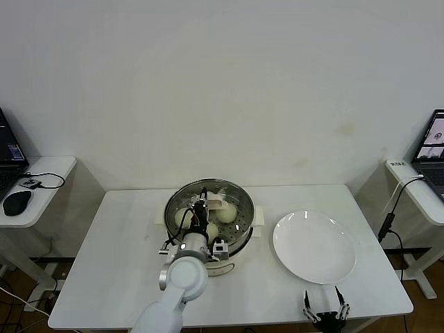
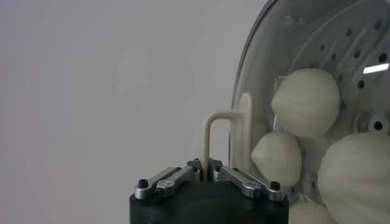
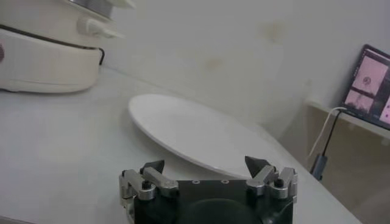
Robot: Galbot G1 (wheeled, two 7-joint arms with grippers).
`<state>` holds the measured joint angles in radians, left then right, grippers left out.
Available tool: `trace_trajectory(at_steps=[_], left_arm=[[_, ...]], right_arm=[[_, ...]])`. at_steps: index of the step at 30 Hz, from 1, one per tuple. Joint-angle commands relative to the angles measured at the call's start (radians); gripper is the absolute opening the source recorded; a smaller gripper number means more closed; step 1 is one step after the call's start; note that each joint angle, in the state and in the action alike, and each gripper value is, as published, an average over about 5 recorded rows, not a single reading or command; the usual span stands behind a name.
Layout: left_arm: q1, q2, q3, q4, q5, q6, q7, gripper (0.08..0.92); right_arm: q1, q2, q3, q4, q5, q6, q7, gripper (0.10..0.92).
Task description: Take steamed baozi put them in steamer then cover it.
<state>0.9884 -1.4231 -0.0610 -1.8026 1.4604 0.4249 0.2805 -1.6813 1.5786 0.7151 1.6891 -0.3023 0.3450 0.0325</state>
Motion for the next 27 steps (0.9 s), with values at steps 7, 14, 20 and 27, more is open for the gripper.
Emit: trace_trajectory(at_steps=[7, 14, 20, 27], left_arm=[[0.057, 0.032, -0.008, -0.093, -0.011, -0.009, -0.013, 0.336], [0.166, 0.105, -0.031, -0.265, -0.102, -0.013, -0.046, 0.570], [0.386, 0.194, -0.133, -0.448, -0.315, -0.046, -0.190, 0.743], [0.644, 0.215, -0.338, -0.408, -1.011, -0.332, -0.555, 0.821]], right_arm=[[-0.001, 0.000, -0.010, 0.003, -0.005, 0.000, 0.000, 0.823], [-0.003, 0.000, -0.010, 0.004, -0.006, 0.000, 0.000, 0.823], [-0.009, -0.001, -0.005, 0.015, -0.001, 0.001, -0.002, 0.823], [-0.024, -0.004, -0.014, 0.048, 0.024, 0.011, -0.017, 0.823]])
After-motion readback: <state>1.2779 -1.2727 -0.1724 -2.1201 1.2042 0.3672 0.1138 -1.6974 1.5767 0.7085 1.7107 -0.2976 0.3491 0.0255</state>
